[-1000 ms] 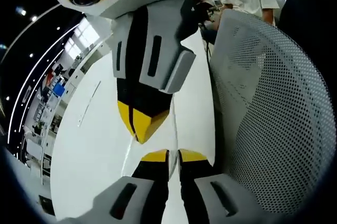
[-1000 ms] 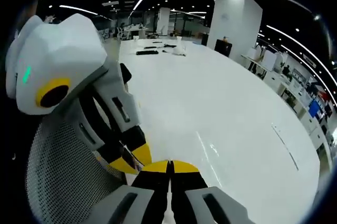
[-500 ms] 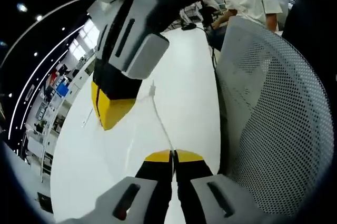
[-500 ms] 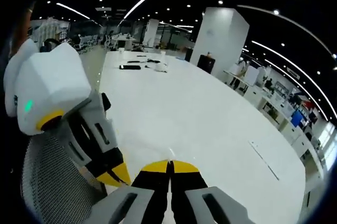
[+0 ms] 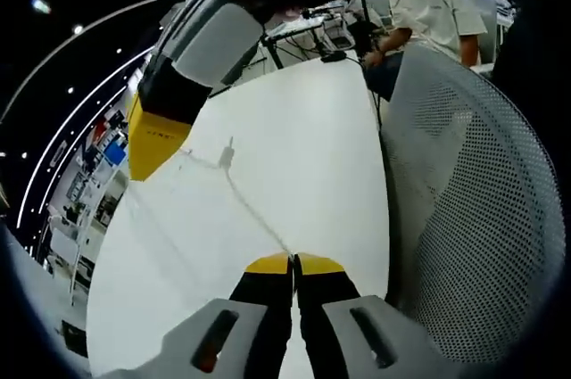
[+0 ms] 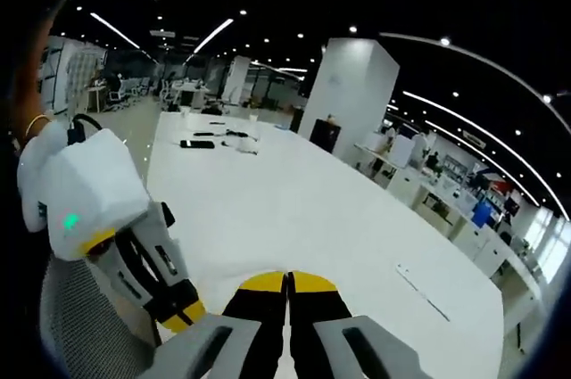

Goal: Open the resealable bag by pulling the two sides of the seal apart until the entire bag opening is separated and visibly accessible.

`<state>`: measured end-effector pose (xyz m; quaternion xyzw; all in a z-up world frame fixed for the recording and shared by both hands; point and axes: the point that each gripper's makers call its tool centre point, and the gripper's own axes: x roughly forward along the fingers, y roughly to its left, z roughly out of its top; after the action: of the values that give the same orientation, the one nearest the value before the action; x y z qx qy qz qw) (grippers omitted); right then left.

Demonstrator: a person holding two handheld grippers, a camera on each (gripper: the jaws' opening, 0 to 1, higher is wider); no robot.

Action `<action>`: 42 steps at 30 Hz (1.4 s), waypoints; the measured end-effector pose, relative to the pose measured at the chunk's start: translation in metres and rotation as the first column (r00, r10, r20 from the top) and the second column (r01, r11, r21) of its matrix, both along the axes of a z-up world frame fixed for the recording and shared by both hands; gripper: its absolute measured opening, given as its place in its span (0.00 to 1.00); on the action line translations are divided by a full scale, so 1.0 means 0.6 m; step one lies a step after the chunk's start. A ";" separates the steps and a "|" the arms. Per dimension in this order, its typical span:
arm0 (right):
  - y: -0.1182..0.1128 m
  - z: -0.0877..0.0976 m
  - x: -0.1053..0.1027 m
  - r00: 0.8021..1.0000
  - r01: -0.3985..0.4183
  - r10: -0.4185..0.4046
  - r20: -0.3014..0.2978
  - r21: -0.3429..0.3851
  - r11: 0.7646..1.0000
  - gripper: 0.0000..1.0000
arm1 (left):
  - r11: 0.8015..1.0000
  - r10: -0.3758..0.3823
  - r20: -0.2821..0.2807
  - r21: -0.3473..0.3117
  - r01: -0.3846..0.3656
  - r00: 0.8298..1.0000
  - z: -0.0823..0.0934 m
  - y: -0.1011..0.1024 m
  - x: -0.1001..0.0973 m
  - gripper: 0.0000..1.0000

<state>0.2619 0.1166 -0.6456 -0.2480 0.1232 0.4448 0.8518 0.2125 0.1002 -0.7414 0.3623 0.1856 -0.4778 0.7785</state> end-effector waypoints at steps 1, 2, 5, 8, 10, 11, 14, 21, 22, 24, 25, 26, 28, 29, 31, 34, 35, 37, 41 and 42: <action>-0.001 0.004 0.002 1.000 0.002 -0.002 0.007 0.000 1.000 0.00 | 1.000 0.004 0.000 -0.011 -0.004 1.000 0.004 -0.001 0.004 0.00; -0.002 0.009 0.005 1.000 0.005 -0.005 0.014 0.004 1.000 0.00 | 1.000 0.008 0.005 -0.019 -0.008 1.000 0.008 -0.003 0.008 0.00; -0.004 0.012 0.008 1.000 0.007 -0.007 0.021 0.004 1.000 0.00 | 1.000 0.005 0.011 -0.031 -0.004 1.000 0.009 -0.006 0.013 0.00; -0.010 -0.006 0.009 1.000 0.002 -0.002 -0.004 0.001 1.000 0.00 | 1.000 0.005 0.002 -0.014 -0.005 1.000 -0.004 -0.001 0.012 0.00; -0.013 -0.021 0.004 0.999 0.002 -0.002 -0.037 0.006 1.000 0.00 | 1.000 0.002 -0.012 -0.004 -0.002 1.000 -0.014 0.003 0.005 0.00; -0.013 -0.029 0.000 0.999 0.003 -0.002 -0.053 0.011 1.000 0.00 | 1.000 0.001 -0.023 -0.003 -0.001 1.000 -0.019 0.004 0.000 0.00; -0.009 -0.046 -0.010 0.997 -0.010 0.011 -0.077 0.007 1.000 0.00 | 1.000 0.004 -0.050 -0.003 -0.004 0.999 -0.031 0.005 -0.011 0.00; -0.014 -0.101 -0.023 0.989 -0.038 0.031 -0.147 -0.047 0.998 0.00 | 1.000 0.017 -0.117 -0.013 -0.018 0.993 -0.055 0.006 -0.034 0.00; -0.015 -0.112 -0.025 0.987 -0.039 0.030 -0.160 -0.053 0.998 0.00 | 1.000 0.023 -0.127 -0.017 -0.025 0.992 -0.058 0.007 -0.035 0.00; -0.016 -0.124 -0.030 0.985 -0.040 0.029 -0.172 -0.061 0.997 0.00 | 0.998 0.043 -0.155 -0.038 -0.050 0.987 -0.064 0.007 -0.037 0.01; -0.017 -0.135 -0.034 0.982 -0.046 0.031 -0.185 -0.074 0.996 0.00 | 0.997 0.053 -0.169 -0.051 -0.062 0.984 -0.066 0.007 -0.037 0.01; -0.018 -0.145 -0.037 0.981 -0.053 0.036 -0.192 -0.087 0.995 0.00 | 0.995 0.069 -0.176 -0.065 -0.081 0.982 -0.067 0.007 -0.035 0.02; -0.020 -0.156 -0.040 0.980 -0.062 0.040 -0.193 -0.113 0.992 0.00 | 0.993 0.078 -0.181 -0.072 -0.092 0.980 -0.066 0.007 -0.036 0.04; -0.019 -0.162 -0.042 0.979 -0.066 0.042 -0.201 -0.114 0.991 0.00 | 0.992 0.086 -0.181 -0.074 -0.101 0.980 -0.066 0.008 -0.035 0.07; -0.020 -0.174 -0.045 0.976 -0.073 0.045 -0.213 -0.123 0.990 0.00 | 0.990 0.099 -0.200 -0.082 -0.117 0.975 -0.063 0.007 -0.037 0.13; -0.021 -0.195 -0.047 0.971 -0.079 0.045 -0.235 -0.138 0.987 0.00 | 0.980 0.112 -0.223 -0.135 -0.144 0.968 -0.051 0.001 -0.039 0.23; -0.022 -0.200 -0.047 0.970 -0.079 0.043 -0.239 -0.145 0.986 0.00 | 0.979 0.116 -0.225 -0.141 -0.150 0.968 -0.048 0.001 -0.040 0.23; -0.023 -0.209 -0.044 0.969 -0.075 0.037 -0.245 -0.148 0.986 0.00 | 0.975 0.127 -0.226 -0.152 -0.164 0.966 -0.042 0.003 -0.040 0.22; -0.029 -0.223 -0.036 0.970 -0.070 0.027 -0.243 -0.170 0.983 0.00 | 0.960 0.171 -0.229 -0.181 -0.215 0.958 -0.025 0.015 -0.034 0.27; -0.030 -0.225 -0.034 0.970 -0.070 0.026 -0.242 -0.174 0.982 0.00 | 0.956 0.183 -0.224 -0.189 -0.227 0.957 -0.021 0.019 -0.030 0.31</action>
<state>0.2413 0.0983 -0.7809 -0.2722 0.2587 0.4790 0.7934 0.1942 0.1118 -0.7539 0.2050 0.2489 -0.4458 0.8350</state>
